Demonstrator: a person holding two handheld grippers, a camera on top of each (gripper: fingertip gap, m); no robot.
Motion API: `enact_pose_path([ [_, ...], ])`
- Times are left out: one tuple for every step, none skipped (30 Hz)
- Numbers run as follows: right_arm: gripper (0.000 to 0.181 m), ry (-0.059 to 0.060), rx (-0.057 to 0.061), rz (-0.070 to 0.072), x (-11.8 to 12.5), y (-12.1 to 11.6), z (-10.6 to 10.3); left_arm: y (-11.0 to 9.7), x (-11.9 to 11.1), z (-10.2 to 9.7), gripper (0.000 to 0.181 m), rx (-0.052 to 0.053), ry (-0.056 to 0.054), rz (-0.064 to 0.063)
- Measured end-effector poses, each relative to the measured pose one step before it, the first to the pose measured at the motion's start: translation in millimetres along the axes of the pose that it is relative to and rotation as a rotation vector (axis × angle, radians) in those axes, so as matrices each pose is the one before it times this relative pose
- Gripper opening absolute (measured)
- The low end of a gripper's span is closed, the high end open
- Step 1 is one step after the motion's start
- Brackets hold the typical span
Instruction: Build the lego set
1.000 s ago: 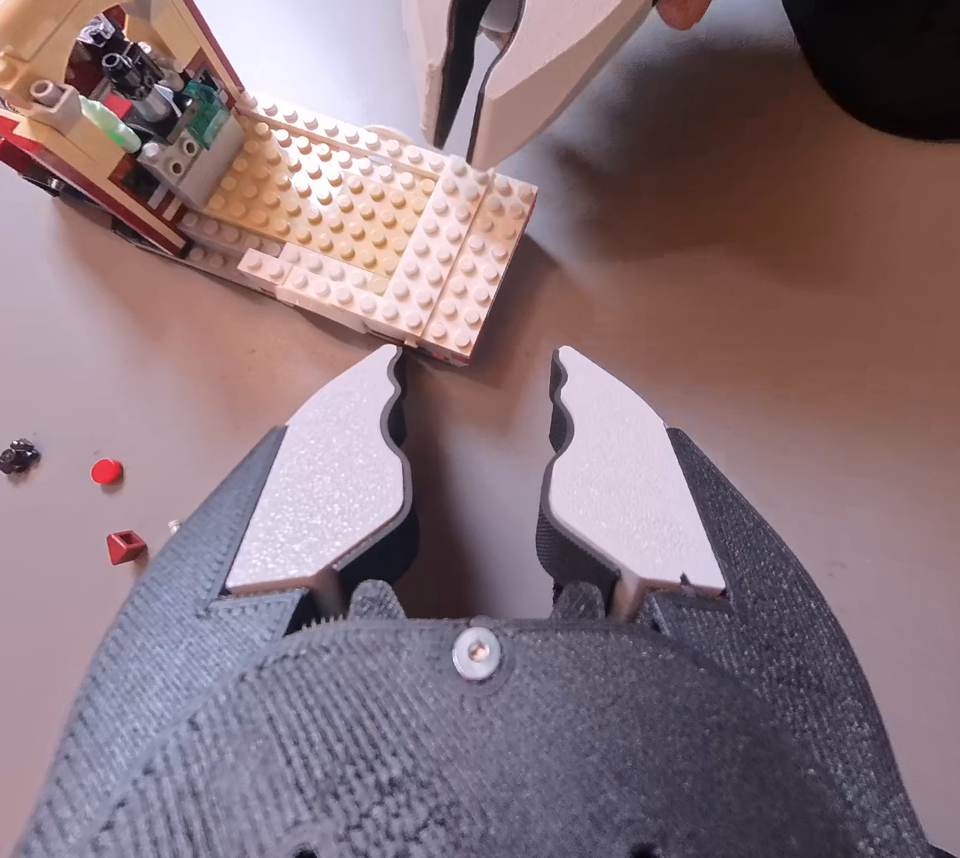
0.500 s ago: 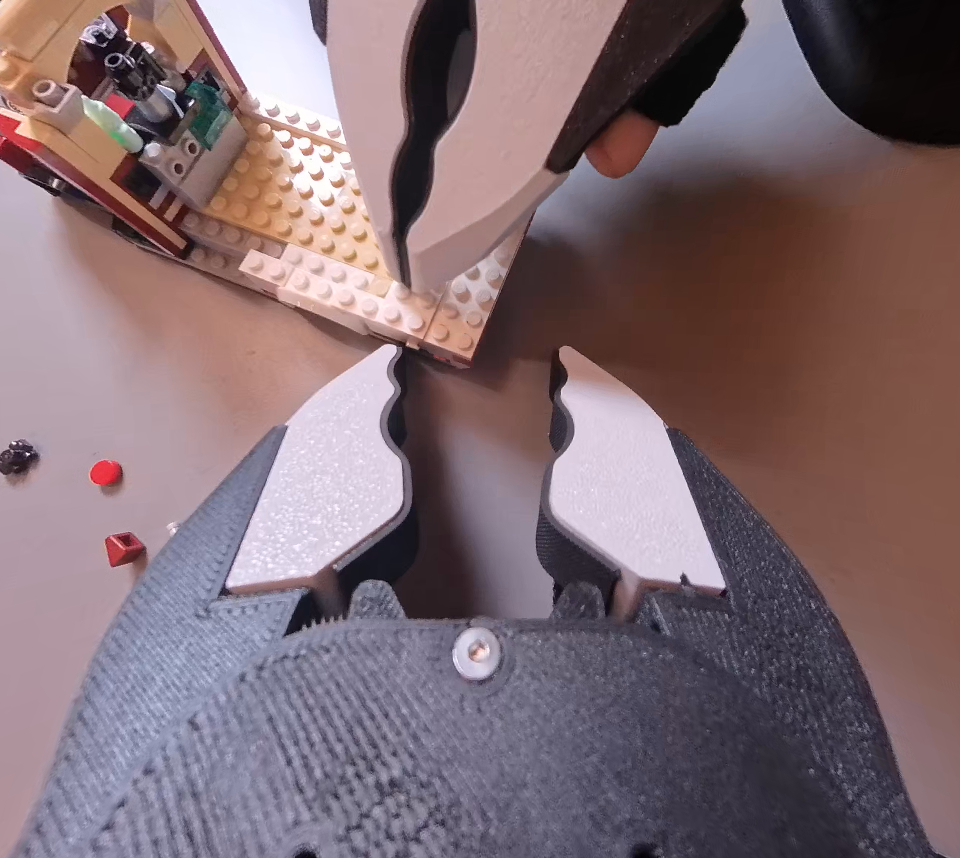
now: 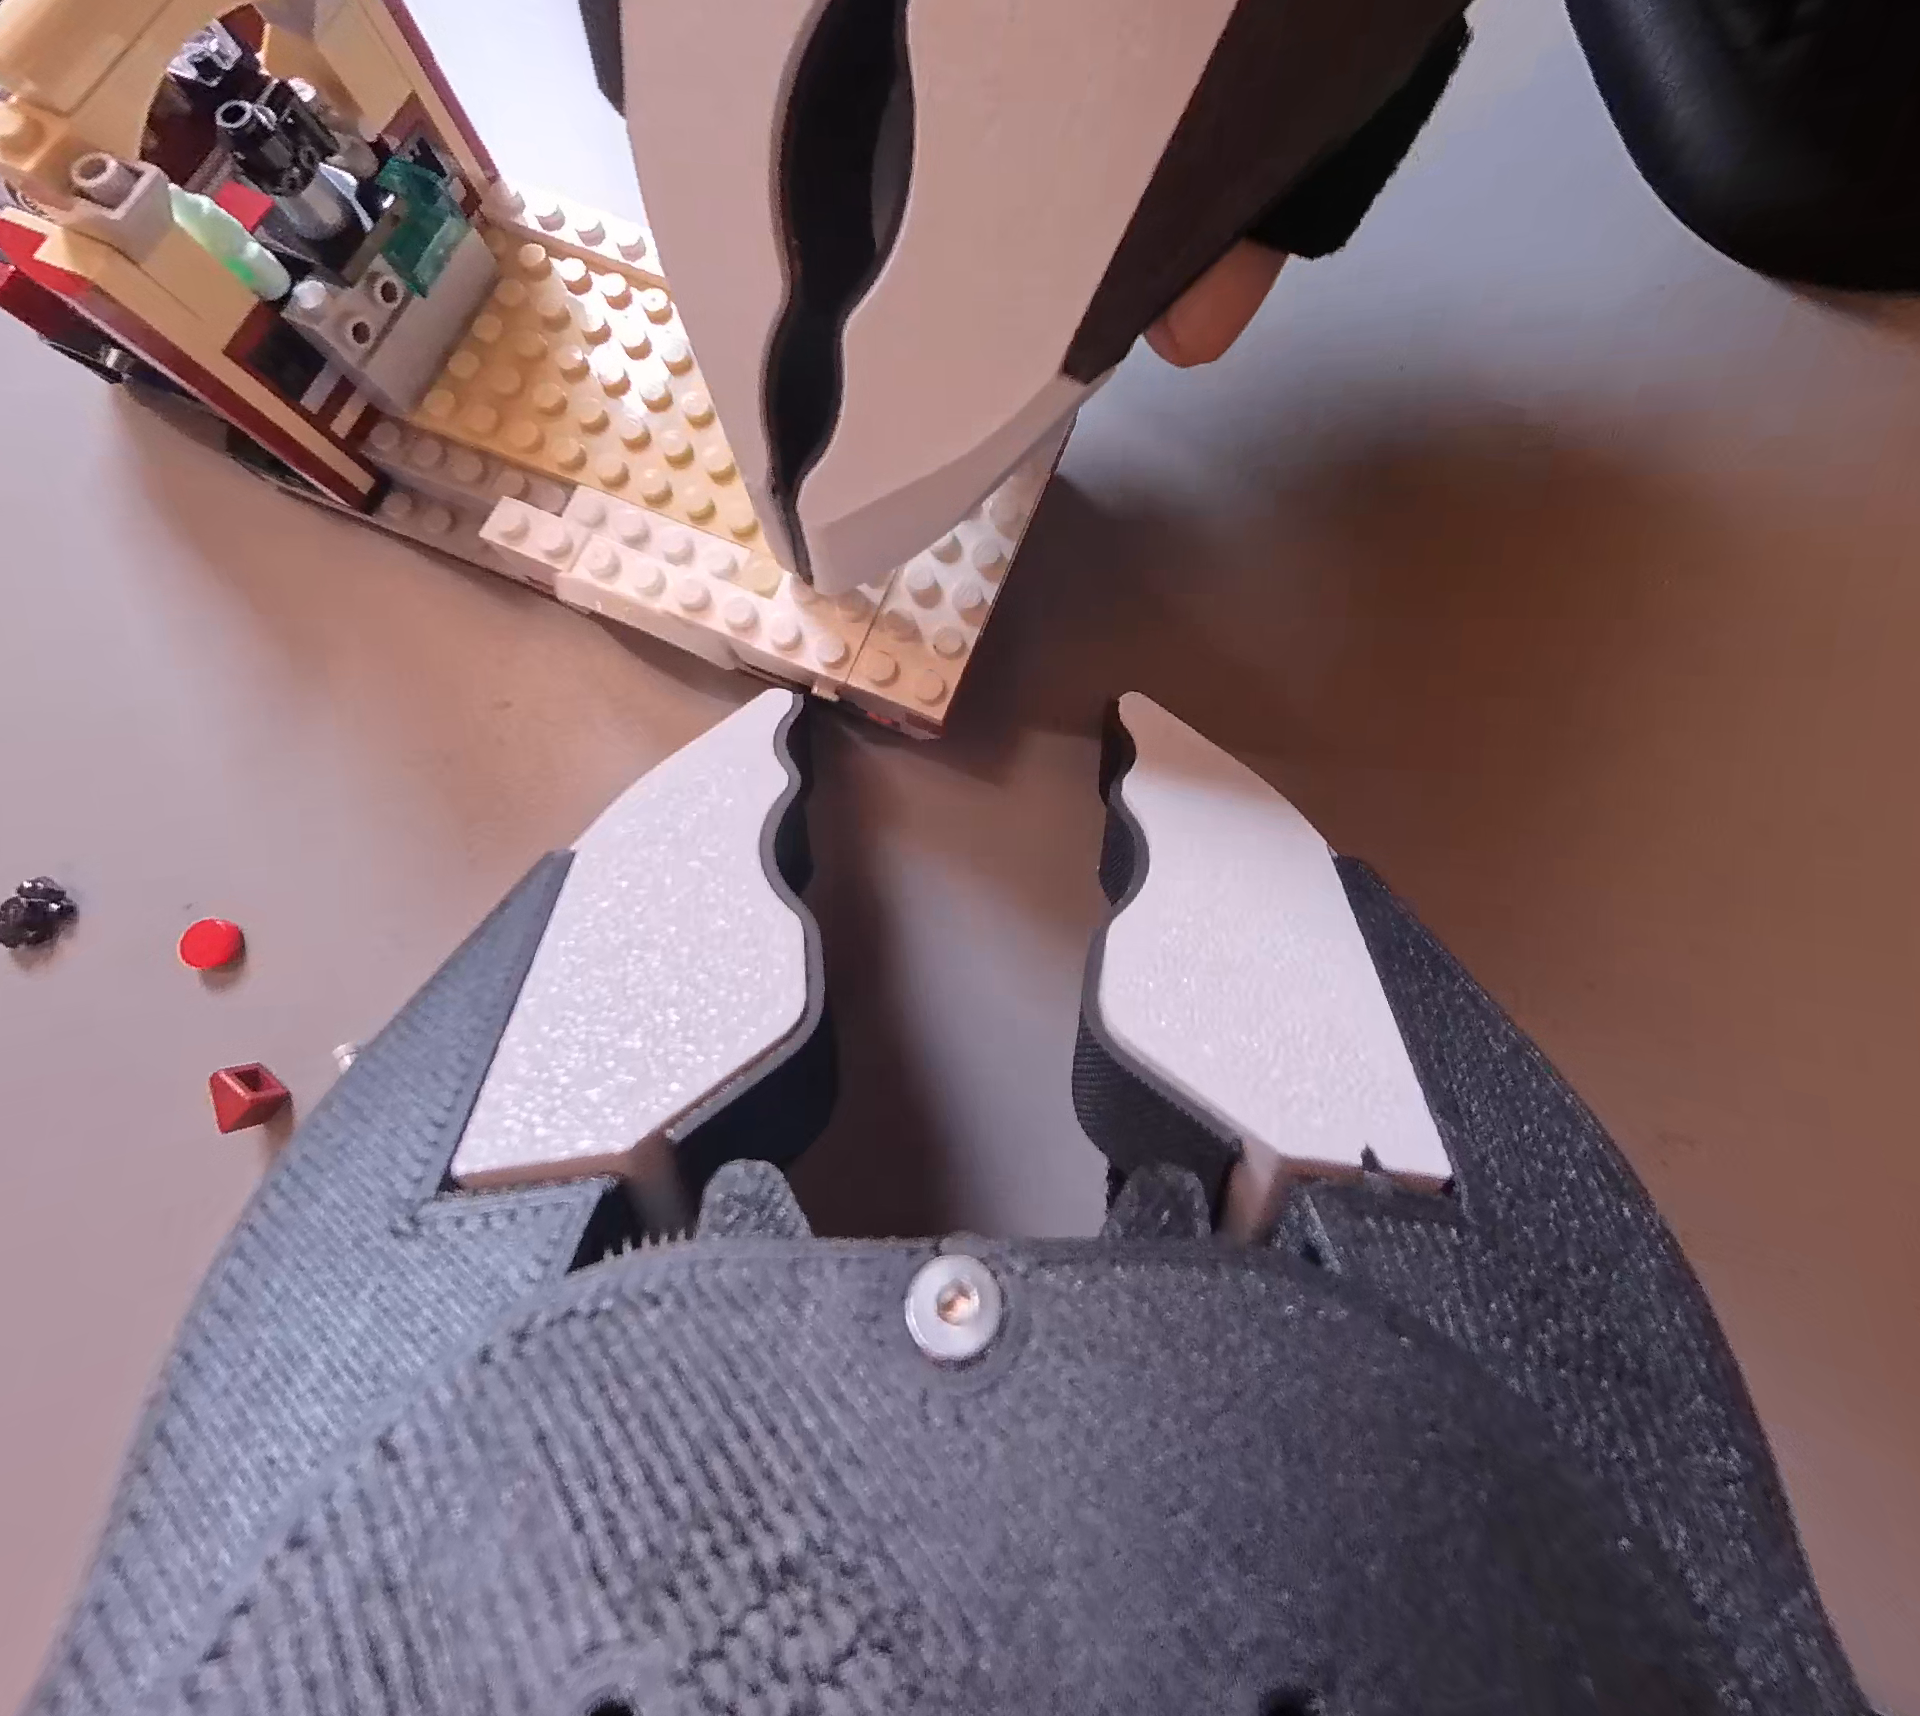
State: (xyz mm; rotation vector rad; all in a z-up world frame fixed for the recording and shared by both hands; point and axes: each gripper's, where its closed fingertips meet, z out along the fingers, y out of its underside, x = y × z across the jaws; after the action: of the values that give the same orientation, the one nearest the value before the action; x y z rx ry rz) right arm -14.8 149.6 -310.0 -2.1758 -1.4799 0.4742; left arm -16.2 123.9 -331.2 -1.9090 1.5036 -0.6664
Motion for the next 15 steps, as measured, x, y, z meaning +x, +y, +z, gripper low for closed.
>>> enact_pose_path([
  [0.0, 0.0013, -0.0069, -0.0007, 0.05, 0.06, 0.06, 0.04, 0.07, -0.06, 0.054, 0.0004, -0.0001, 0.0],
  [0.0, -0.0006, -0.0036, 0.0018, 0.02, 0.08, 0.11, -0.01, -0.07, 0.01, 0.054, -0.0001, 0.0002, 0.0],
  [0.0, -0.0033, -0.001, 0.0038, 0.12, 0.08, 0.05, 0.06, 0.03, 0.07, 0.054, 0.0001, 0.0003, 0.0002],
  [0.0, -0.0041, 0.0004, 0.0056, -0.03, 0.11, 0.13, -0.03, 0.09, 0.01, 0.054, 0.0004, -0.0001, 0.0],
  [0.0, -0.0018, 0.0004, 0.0036, 0.09, 0.07, 0.04, 0.05, -0.04, -0.06, 0.054, 0.0001, -0.0001, 0.0],
  [0.0, 0.0017, 0.0004, 0.0003, -0.02, -0.06, 0.04, 0.07, 0.0, 0.07, 0.054, 0.0, -0.0001, -0.0002],
  [0.0, 0.0042, 0.0009, -0.0005, 0.0, 0.01, 0.01, -0.03, 0.09, 0.01, 0.054, 0.0003, 0.0, 0.0],
  [0.0, 0.0046, 0.0021, -0.0019, 0.08, -0.1, -0.06, 0.09, -0.02, 0.02, 0.054, 0.0004, 0.0, 0.0],
  [0.0, 0.0023, 0.0057, -0.0044, 0.02, -0.17, 0.05, -0.06, 0.0, 0.07, 0.054, -0.0002, 0.0001, -0.0008],
  [0.0, -0.0007, 0.0092, 0.0004, 0.01, -0.31, -0.06, 0.04, -0.11, -0.05, 0.054, 0.0001, 0.0, -0.0002],
  [0.0, -0.0009, 0.0116, 0.001, 0.15, -0.38, 0.04, 0.02, -0.01, 0.1, 0.054, 0.0003, 0.0004, -0.0004],
  [0.0, 0.0, 0.0149, -0.0002, 0.28, -0.32, -0.2, -0.01, 0.01, 0.01, 0.054, 0.0001, 0.0, -0.0001],
  [0.0, -0.0043, 0.0159, 0.009, -0.33, -0.09, -0.33, 0.11, -0.04, 0.01, 0.054, 0.0002, 0.0, 0.0003],
  [0.0, -0.0134, 0.0203, 0.0116, -1.47, -0.98, -1.01, 0.09, 0.08, 0.02, 0.054, 0.0004, 0.0005, -0.0005],
  [0.0, -0.0194, 0.0288, 0.0116, -2.51, -2.65, -2.26, 0.05, 0.05, -0.1, 0.054, 0.0006, 0.0008, 0.0002],
])
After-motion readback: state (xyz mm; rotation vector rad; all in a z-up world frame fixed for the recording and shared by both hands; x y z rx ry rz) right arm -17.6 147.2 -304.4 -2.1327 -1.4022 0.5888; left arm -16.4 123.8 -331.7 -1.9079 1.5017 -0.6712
